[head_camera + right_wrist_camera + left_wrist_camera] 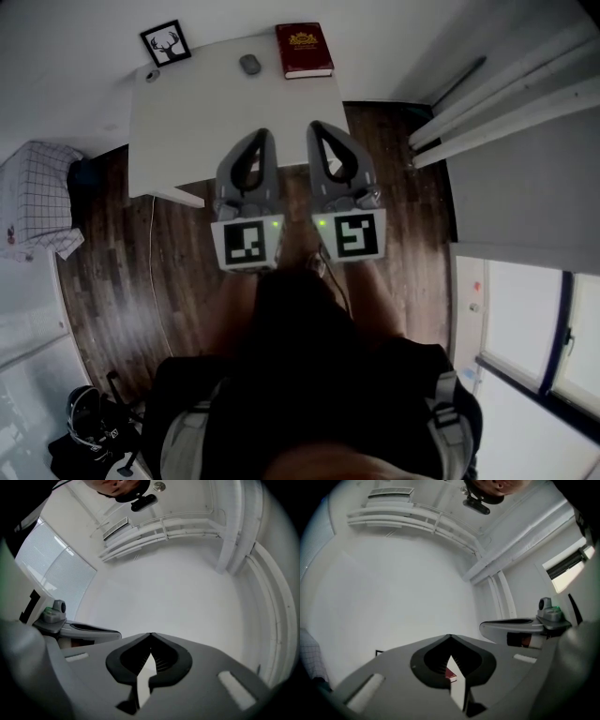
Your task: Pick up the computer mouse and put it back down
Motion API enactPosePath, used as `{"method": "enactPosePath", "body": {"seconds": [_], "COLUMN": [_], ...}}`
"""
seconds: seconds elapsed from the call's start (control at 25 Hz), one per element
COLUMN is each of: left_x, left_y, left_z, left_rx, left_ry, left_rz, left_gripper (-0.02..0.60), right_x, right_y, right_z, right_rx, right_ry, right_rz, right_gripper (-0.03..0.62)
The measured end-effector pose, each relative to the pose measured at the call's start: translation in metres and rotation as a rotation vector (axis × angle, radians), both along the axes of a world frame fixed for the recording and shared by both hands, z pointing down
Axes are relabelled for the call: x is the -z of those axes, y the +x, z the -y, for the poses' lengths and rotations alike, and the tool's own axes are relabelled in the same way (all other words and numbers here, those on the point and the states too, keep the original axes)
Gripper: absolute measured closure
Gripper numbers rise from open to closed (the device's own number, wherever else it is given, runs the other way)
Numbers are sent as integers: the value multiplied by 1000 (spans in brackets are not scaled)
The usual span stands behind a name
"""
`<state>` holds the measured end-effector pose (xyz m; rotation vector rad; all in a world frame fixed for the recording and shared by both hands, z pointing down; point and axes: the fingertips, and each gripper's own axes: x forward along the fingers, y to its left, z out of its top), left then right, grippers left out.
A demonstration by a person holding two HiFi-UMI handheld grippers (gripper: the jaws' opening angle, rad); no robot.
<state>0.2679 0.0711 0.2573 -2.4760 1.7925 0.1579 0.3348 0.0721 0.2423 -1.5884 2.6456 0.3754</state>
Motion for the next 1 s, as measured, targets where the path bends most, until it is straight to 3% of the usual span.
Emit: {"method": "enactPosePath", "body": {"seconds": [1.0], "left_x": [3], "left_y": [24], "left_z": [7], "left_rx": [-9], "left_ry": [6], "left_rz": [11], "left_gripper": [582], "right_x": [5], "right_y": [13], "right_z": [9], "right_rx": [15], "right_ry": [10], "right_rz": [17], "right_gripper": [580]}}
